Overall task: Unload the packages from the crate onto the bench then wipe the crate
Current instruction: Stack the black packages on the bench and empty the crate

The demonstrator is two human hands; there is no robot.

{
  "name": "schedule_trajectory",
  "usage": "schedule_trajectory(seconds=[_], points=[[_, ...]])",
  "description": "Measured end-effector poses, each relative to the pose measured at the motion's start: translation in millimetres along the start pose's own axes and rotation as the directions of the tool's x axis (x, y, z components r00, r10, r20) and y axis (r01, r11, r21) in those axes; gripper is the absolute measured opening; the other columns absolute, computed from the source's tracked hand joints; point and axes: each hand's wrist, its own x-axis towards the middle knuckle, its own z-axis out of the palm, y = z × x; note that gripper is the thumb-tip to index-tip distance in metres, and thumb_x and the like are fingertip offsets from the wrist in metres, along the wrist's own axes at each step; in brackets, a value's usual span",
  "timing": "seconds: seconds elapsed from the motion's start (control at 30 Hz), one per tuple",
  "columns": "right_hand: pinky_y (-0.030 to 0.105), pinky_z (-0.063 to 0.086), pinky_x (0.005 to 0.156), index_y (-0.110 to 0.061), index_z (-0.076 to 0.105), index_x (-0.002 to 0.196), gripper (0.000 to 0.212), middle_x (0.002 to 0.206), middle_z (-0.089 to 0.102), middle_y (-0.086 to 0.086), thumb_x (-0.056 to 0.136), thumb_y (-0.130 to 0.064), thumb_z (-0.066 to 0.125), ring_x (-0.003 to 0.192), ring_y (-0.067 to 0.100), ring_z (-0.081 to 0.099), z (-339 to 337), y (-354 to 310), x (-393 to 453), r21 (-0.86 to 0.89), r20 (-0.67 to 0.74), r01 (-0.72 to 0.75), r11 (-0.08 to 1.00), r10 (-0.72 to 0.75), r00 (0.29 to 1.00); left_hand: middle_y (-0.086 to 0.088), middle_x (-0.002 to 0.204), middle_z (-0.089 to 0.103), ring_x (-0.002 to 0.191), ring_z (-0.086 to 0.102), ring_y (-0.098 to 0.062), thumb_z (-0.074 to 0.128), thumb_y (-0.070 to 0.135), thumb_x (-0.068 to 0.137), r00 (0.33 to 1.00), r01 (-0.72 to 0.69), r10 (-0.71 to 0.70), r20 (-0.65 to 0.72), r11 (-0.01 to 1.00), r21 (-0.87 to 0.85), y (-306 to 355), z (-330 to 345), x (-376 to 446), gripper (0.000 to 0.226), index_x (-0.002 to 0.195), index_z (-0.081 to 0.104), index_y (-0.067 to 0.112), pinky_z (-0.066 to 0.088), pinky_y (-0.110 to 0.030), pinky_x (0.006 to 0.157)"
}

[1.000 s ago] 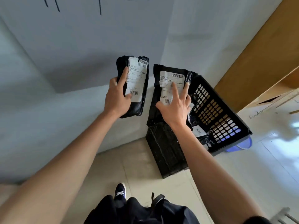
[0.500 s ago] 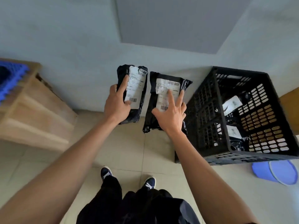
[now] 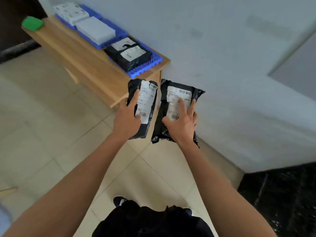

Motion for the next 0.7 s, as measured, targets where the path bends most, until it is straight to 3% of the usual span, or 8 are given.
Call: schedule_trajectory(seconds=[0.4,0.5,0.7], points=[[0.061,0.022,0.114,-0.043,0.020,0.157,0.097,0.169,-0.007,-0.008,0.071,-0.055,0.065,0.150,0.035,0.011,176,-214,0,0.048,0.194,0.294,0.955,-0.298,0.935,-0.008,0.148,0.038,0.118,0.056,-0.034,0.061,0.017,0.090,0.932,0.278,-0.284,-0.227,0.959,-0.059,-212,-159,13,0.090,0.158,0.011,0.050,0.050,-0.045,0.094],[0.060,0.021,0.114,-0.044,0.018,0.157,0.099,0.168,-0.010,-0.011,0.069,-0.057,0.061,0.149,0.034,0.012,207,-244,4,0.049,0.233,0.346,0.937,-0.347,0.908,-0.006,0.146,0.039,0.114,0.057,-0.033,0.063,0.016,0.090,0.895,0.349,-0.367,-0.253,0.930,-0.113,-251,-178,18,0.093,0.156,0.010,0.053,0.050,-0.043,0.090],[0.061,0.021,0.115,-0.042,0.020,0.157,0.098,0.169,-0.008,-0.008,0.070,-0.058,0.062,0.148,0.038,0.014,261,-279,53,0.033,0.259,0.354,0.935,-0.350,0.900,-0.006,0.150,0.036,0.120,0.056,-0.035,0.063,0.016,0.091,0.902,0.363,-0.359,-0.241,0.931,-0.028,-294,-186,70,0.091,0.157,0.009,0.052,0.052,-0.047,0.091]])
